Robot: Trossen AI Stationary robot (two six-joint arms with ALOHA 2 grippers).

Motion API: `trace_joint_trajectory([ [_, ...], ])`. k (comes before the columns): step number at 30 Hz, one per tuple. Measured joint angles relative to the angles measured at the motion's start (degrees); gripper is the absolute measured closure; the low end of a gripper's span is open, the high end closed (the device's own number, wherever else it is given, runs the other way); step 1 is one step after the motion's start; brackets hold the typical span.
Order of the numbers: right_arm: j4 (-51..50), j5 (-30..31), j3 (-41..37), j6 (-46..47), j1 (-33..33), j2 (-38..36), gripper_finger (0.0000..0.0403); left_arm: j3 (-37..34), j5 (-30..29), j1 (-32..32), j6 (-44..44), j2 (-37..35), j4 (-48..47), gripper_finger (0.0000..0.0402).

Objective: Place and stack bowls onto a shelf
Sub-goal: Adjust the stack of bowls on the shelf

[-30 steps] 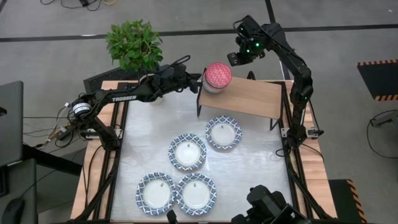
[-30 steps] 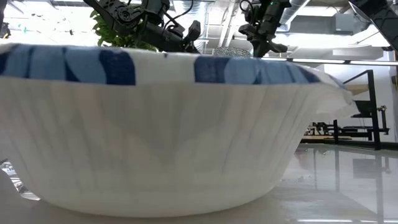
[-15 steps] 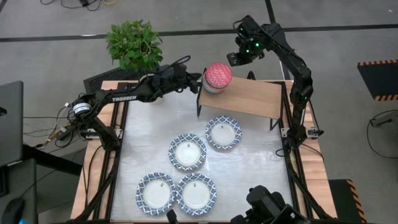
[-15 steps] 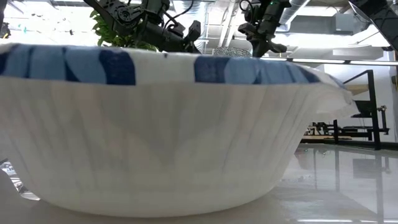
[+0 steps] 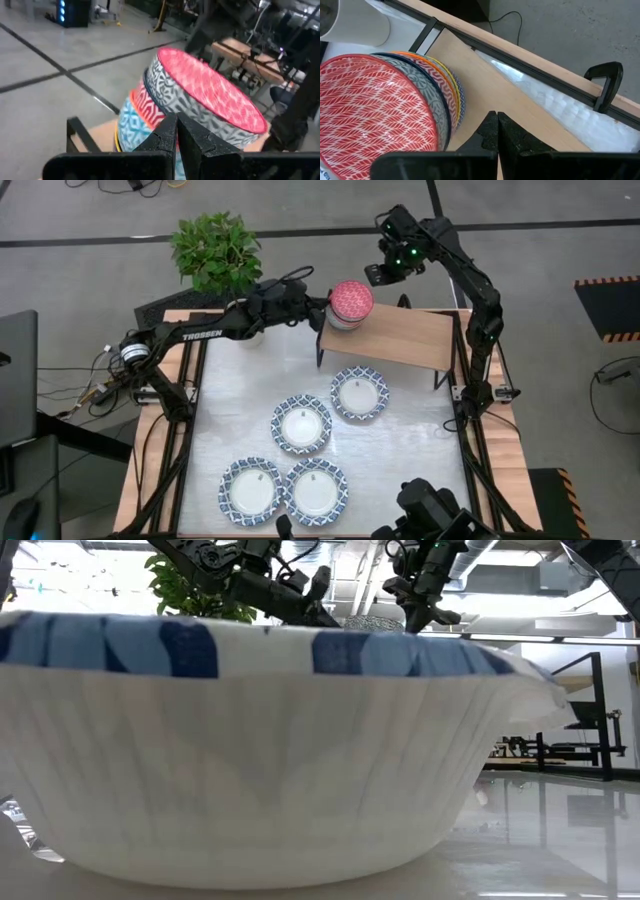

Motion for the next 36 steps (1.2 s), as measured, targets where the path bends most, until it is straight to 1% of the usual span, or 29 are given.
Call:
trace_joint_trajectory([
  [2,-0.1,0.0,0.0,0.0,0.2,0.0,0.0383,0.2,-0.1,0.0,-0.4,0.3,-2.1,0.0401],
  [6,-0.1,-0.2,0.0,-0.3,0.3,0.0,0.0383,0.2,-2.6,0.0,-0.1,0.3,-2.4,0.0402],
  [19,-0.1,-0.2,0.0,-1.0,0.5,0.0,0.0382,0.2,-1.9,-0.1,0.7,0.4,-7.3,0.0402],
  [26,-2.3,-0.2,0.0,-1.0,1.2,0.0,0.0383,0.2,-1.3,-0.1,1.4,0.4,-9.1,0.0401],
  [27,-2.3,-0.7,0.0,-1.0,1.5,0.0,0.0383,0.2,-1.3,-0.1,1.4,0.4,-9.1,0.0401],
  [30,-2.4,-4.7,0.0,-0.6,1.8,0.0,0.0383,0.2,-1.1,-0.1,1.1,0.4,-8.5,0.0401],
  [36,-2.4,-4.6,0.0,0.9,1.7,0.0,0.0383,0.2,-0.3,-0.1,0.6,0.5,-7.7,0.0401],
])
